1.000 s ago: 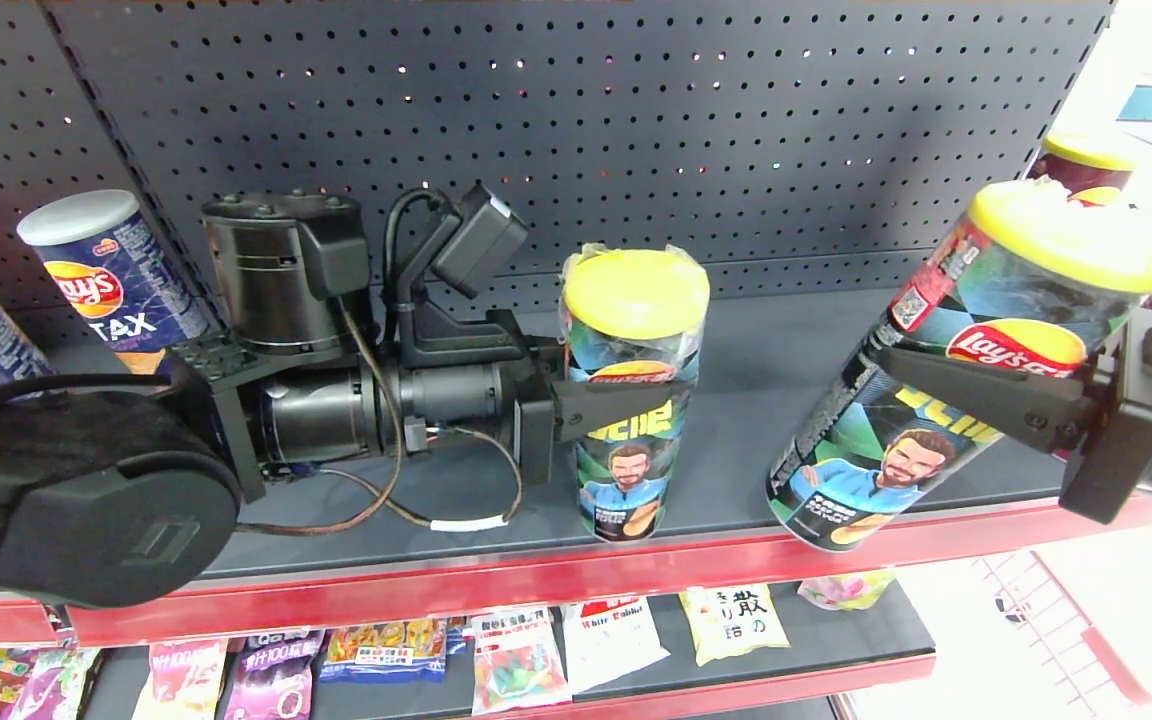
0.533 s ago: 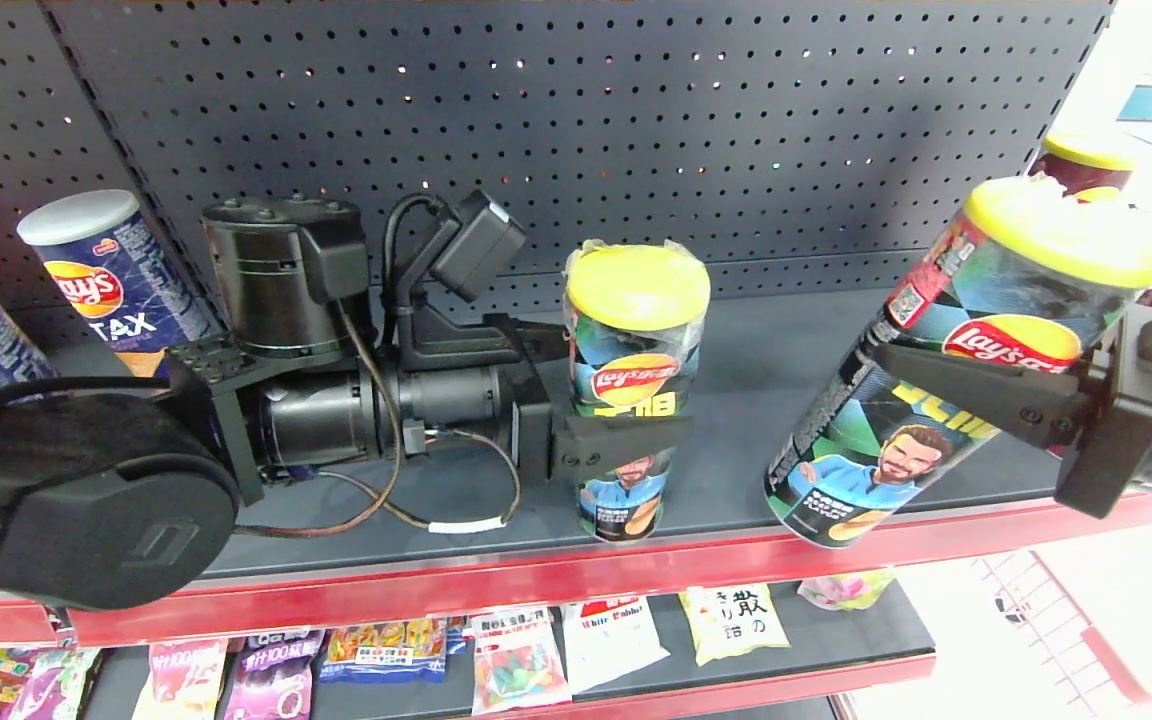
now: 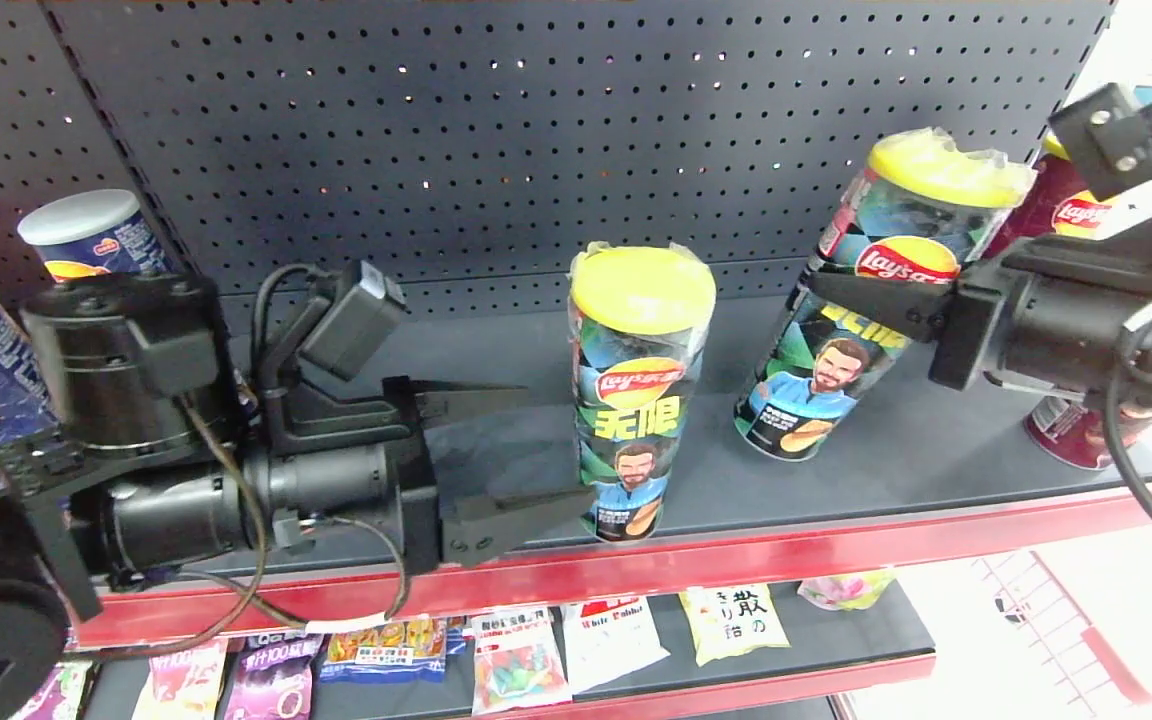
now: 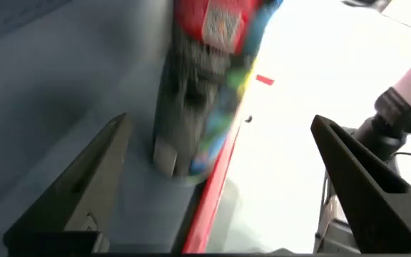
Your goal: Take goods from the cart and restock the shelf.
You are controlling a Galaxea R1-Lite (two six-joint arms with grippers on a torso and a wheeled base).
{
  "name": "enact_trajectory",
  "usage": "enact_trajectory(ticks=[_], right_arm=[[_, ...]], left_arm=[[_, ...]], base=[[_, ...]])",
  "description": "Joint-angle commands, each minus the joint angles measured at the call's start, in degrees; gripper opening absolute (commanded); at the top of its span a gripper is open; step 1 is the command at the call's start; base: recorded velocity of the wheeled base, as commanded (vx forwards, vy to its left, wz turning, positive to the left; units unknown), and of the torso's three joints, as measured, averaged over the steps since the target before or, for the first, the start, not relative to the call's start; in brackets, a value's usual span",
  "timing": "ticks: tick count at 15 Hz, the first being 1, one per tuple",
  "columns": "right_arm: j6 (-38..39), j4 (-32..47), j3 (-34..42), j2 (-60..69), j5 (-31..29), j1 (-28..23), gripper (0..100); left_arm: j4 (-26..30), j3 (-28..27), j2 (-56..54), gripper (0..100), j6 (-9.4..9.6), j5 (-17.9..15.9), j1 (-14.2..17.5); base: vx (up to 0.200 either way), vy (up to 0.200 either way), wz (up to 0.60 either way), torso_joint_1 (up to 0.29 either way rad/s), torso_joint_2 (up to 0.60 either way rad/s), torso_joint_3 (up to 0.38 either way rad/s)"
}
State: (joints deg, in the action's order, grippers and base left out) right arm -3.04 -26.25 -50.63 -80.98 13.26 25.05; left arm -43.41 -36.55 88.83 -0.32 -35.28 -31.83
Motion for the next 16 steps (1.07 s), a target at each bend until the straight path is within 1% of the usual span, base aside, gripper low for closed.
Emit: enact_trajectory(ticks=[1,2,3,4,5,7,10,11,13,14,16], right_arm=[[-0.04,-0.12,-4.92,-7.52,0.27,-2.11,0],[-0.13,-0.03,-7.12,-9.72,0.71,-2.02,0],[-0.13,-0.03,-8.52,-11.48,1.68,-1.67,0],[-0.13,-0.03,-10.28,-13.5,2.29,-1.58,0],[-0.13,-0.03,-12.48,-15.87,2.38,-1.5,0],[-0.13,-0.03,-17.14,-19.83,2.47,-1.41,0],[-0.04,0.14,-22.85,-24.22,2.47,0.44,0],[-0.04,0.14,-23.73,-24.93,2.38,1.32,0],[-0.04,0.23,-25.05,-26.42,2.29,2.99,0],[-0.04,0.32,-26.63,-27.39,2.12,3.86,0],[-0.04,0.32,-27.6,-28.18,1.94,3.95,0]], left_arm=[[-0.1,4.91,-6.83,100,-0.12,1.44,3.35],[-0.01,5.7,-8.33,100,-0.12,4.08,4.06],[-0.01,5.79,-8.85,100,-0.12,7.95,4.06],[-0.1,5.61,-9.2,100,-0.12,12.6,3.97],[-0.1,5.35,-9.56,100,-0.12,15.33,3.97],[-0.1,5.7,-10.35,100,-0.12,15.86,3.97],[0.08,5.52,-10.35,100,-0.03,16.21,4.32],[0.17,5.61,-10.35,100,-0.03,16.56,4.85],[0.17,5.7,-10.35,100,-0.21,18.58,5.2],[0.17,5.7,-10.08,100,-0.21,18.4,7.4],[0.08,5.7,-9.91,100,-0.21,18.23,8.27]], base=[[0.0,0.0,0.0,0.0,0.0,0.0],[0.0,0.0,0.0,0.0,0.0,0.0],[0.0,0.0,0.0,0.0,0.0,0.0],[0.0,0.0,0.0,0.0,0.0,0.0],[0.0,0.0,0.0,0.0,0.0,0.0],[0.0,0.0,0.0,0.0,0.0,0.0],[0.0,0.0,0.0,0.0,0.0,0.0],[0.0,0.0,0.0,0.0,0.0,0.0],[0.0,0.0,0.0,0.0,0.0,0.0],[0.0,0.0,0.0,0.0,0.0,0.0],[0.0,0.0,0.0,0.0,0.0,0.0]])
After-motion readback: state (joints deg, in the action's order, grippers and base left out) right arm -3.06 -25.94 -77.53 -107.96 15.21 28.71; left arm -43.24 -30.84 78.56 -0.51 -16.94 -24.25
